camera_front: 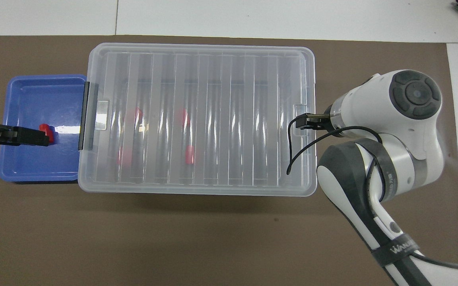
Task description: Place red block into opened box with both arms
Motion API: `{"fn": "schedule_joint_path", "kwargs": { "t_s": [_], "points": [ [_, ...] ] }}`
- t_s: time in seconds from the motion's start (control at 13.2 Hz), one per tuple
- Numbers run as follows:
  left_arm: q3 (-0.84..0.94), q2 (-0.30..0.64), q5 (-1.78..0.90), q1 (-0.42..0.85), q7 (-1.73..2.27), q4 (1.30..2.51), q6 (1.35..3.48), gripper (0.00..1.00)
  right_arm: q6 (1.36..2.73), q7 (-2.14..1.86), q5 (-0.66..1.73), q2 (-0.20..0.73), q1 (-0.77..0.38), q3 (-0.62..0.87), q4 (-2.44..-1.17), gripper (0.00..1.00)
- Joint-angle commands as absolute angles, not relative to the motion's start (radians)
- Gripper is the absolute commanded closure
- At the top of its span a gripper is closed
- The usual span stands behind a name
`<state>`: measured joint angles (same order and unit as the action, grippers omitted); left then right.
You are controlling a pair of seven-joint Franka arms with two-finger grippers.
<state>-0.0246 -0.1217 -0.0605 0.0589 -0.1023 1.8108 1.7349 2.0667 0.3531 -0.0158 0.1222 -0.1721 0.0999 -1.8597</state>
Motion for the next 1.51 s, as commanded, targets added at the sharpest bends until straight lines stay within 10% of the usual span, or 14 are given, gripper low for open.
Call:
{"fn": "schedule_joint_path", "kwargs": {
  "t_s": [0.0, 1.44],
  "points": [
    [-0.029, -0.133, -0.072, 0.066, -0.092, 1.815, 1.746, 0.0, 2.097, 0.354, 0.0, 0.086, -0.163, 0.104, -1.917, 0.02],
    [-0.041, -0.178, -0.035, 0.029, -0.054, 1.871, 1.761, 0.0, 2.029, -0.101, -0.002, 0.063, 0.106, 0.101, -1.953, 0.0]
  ]
}}
